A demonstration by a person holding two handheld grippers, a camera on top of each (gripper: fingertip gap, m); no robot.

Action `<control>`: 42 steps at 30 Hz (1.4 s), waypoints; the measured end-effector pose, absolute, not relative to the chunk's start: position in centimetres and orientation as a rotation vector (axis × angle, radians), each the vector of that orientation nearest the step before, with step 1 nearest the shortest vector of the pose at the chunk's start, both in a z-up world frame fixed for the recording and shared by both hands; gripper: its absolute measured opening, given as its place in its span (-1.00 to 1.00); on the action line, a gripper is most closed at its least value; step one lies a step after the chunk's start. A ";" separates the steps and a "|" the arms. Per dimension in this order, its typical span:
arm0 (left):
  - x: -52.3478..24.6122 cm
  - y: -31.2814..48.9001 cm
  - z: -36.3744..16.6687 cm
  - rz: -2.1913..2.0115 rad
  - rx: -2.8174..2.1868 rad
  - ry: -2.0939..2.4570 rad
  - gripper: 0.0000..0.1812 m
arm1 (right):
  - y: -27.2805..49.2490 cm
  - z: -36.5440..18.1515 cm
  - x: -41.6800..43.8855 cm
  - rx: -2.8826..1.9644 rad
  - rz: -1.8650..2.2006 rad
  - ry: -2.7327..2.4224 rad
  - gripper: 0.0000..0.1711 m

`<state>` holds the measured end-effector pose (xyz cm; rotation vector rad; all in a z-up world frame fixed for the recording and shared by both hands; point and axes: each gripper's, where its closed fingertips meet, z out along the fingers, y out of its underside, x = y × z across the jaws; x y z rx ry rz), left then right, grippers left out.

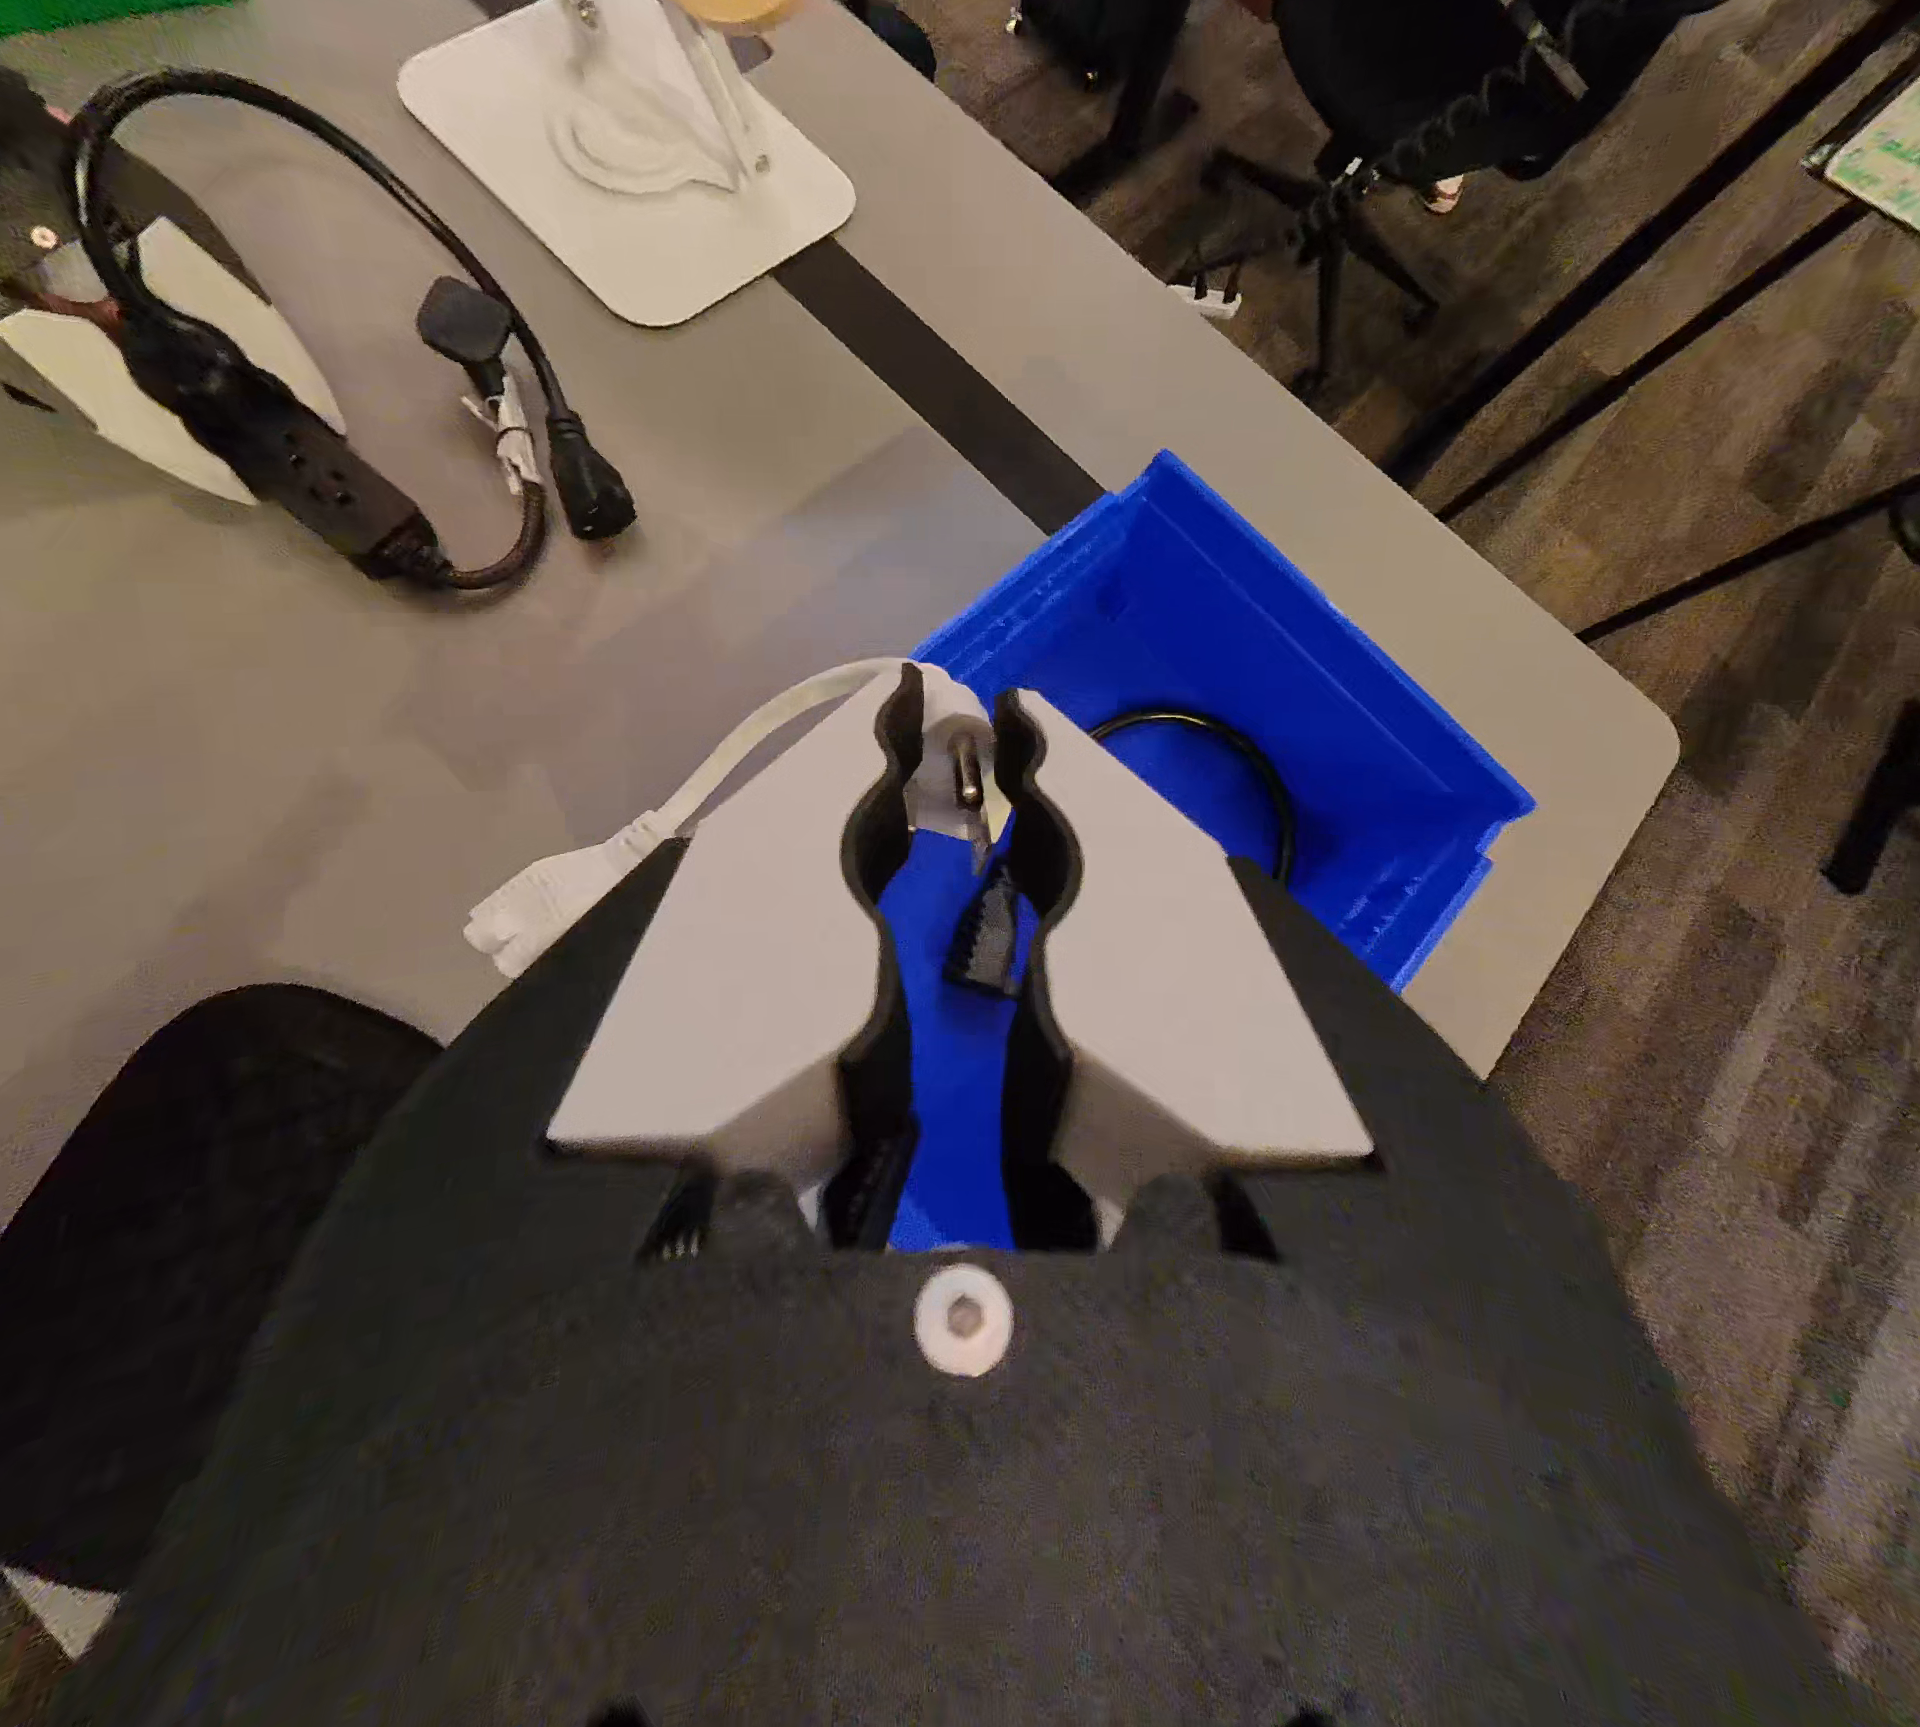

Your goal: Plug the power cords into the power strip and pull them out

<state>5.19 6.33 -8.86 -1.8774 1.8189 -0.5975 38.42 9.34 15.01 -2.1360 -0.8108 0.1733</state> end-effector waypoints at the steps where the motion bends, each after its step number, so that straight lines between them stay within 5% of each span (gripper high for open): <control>1: 5.2 6.3 -8.9 -0.600 -1.878 1.814 -0.51 | 9.7 15.2 39.0 -2.125 0.188 -0.779 -0.87; 11: 5.2 6.4 -8.9 -0.602 -1.879 1.816 -0.52 | 11.1 18.5 43.7 -2.102 0.140 -0.689 -0.88; 22: 5.2 6.4 -8.9 -0.611 -1.882 1.799 -0.51 | 13.1 3.3 47.0 -2.396 0.076 -0.607 -0.86; 27: 5.2 6.4 -8.9 -0.611 -1.891 1.780 -0.51 | 12.5 1.4 50.0 -2.536 -0.424 -0.829 -0.25; 31: 5.3 6.5 -8.9 -0.588 -1.919 1.743 -0.50 | 12.4 4.7 50.0 -2.453 -0.629 -0.853 -0.20; 35: 4.6 6.6 -8.9 -0.573 -1.962 1.702 -0.36 | 10.7 7.7 44.6 -2.365 -0.524 -0.911 -0.33; 42: 2.3 6.6 -8.6 -0.551 -1.993 1.626 -0.30 | 2.2 5.8 21.0 -2.146 0.174 -1.349 -0.58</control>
